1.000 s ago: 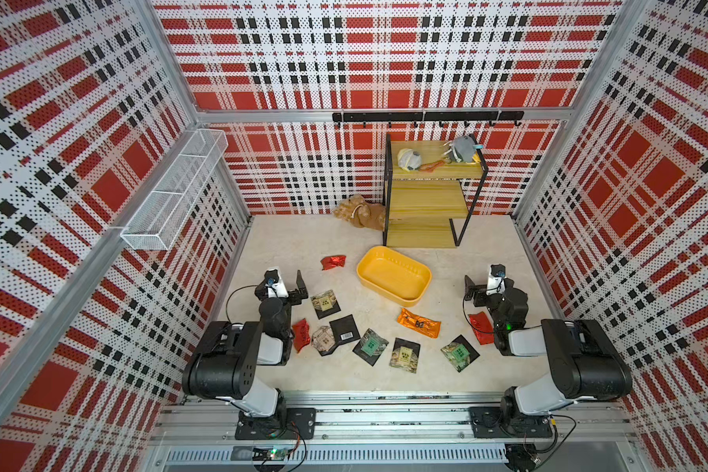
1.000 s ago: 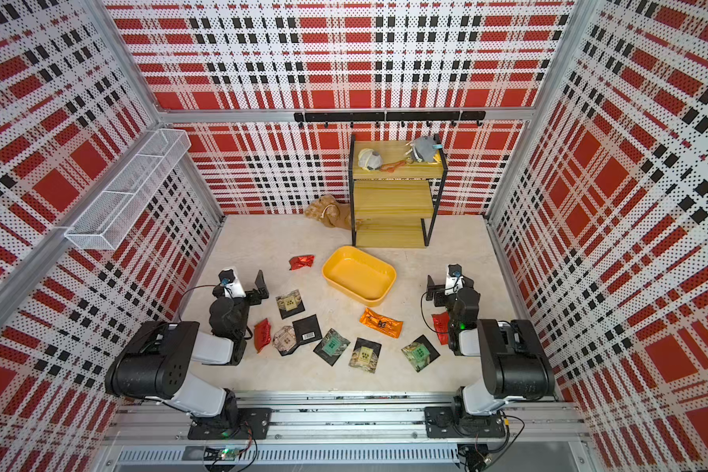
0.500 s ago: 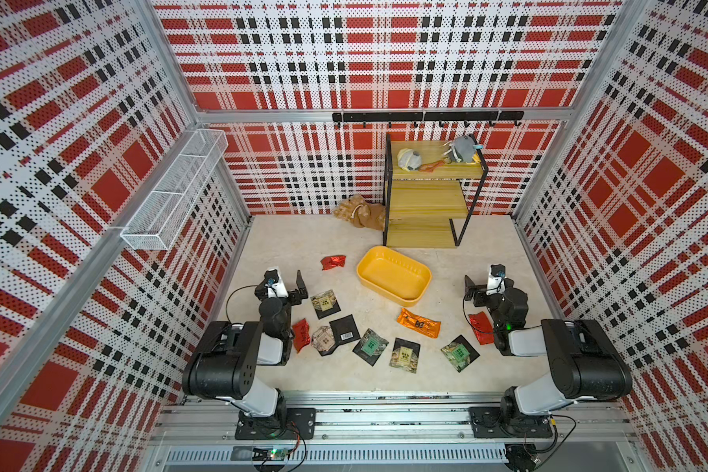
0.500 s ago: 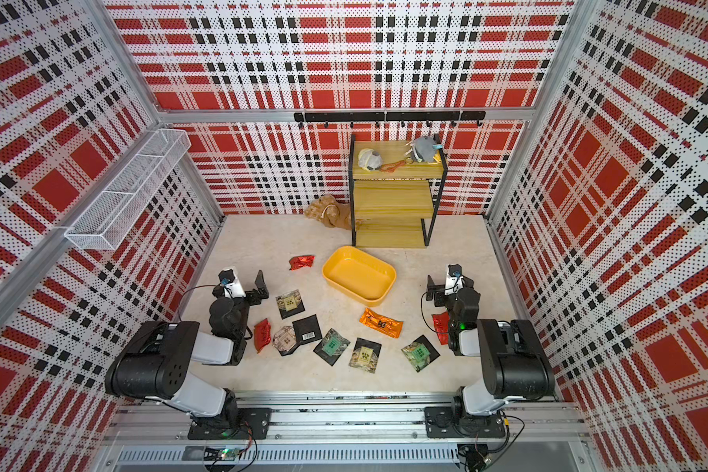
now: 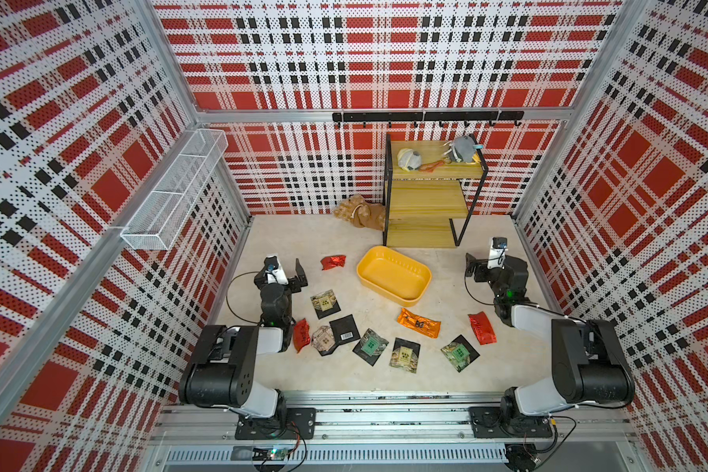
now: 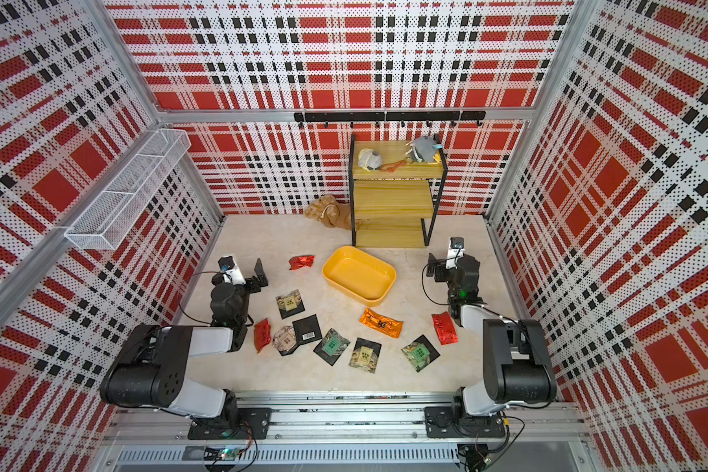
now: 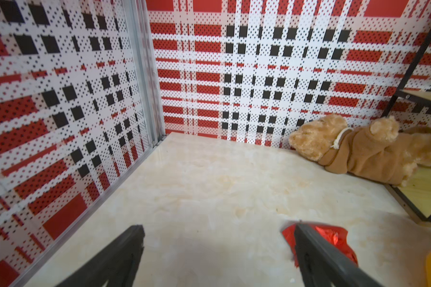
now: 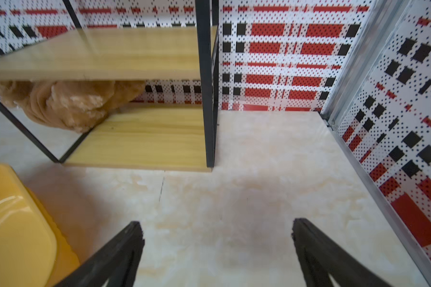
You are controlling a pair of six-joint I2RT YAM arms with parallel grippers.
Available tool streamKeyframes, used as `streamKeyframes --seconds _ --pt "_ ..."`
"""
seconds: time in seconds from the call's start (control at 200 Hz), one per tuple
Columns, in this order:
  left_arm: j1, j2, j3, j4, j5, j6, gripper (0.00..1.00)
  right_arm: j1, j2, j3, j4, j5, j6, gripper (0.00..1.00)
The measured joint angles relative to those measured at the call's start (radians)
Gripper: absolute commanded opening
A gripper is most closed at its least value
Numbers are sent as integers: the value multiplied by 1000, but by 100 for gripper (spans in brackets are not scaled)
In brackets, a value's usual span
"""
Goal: Put the tea bags into the storage box
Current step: Pick up the tea bag from the center of the board.
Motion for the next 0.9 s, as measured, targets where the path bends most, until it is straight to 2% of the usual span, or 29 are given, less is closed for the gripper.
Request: streamKeyframes --seconds 0.256,0.461,0.581,0.722,0.802,0.902 --pt "-13 -124 226 -389 24 -113 99 63 -75 214 -459 88 106 100" --pt "-130 -79 428 -649 46 -164 97 75 -127 257 -735 87 169 100" --pt "-159 45 616 -829 67 -217 96 75 -148 274 -842 80 195 100" --pt "-145 247 856 -1007 131 -262 86 75 -196 287 -927 74 212 100" --pt "-128 354 946 -1083 195 -291 81 75 -216 307 -972 71 216 100" --pt "-108 468 1019 -1168 266 -331 79 75 -229 330 -1019 69 216 100"
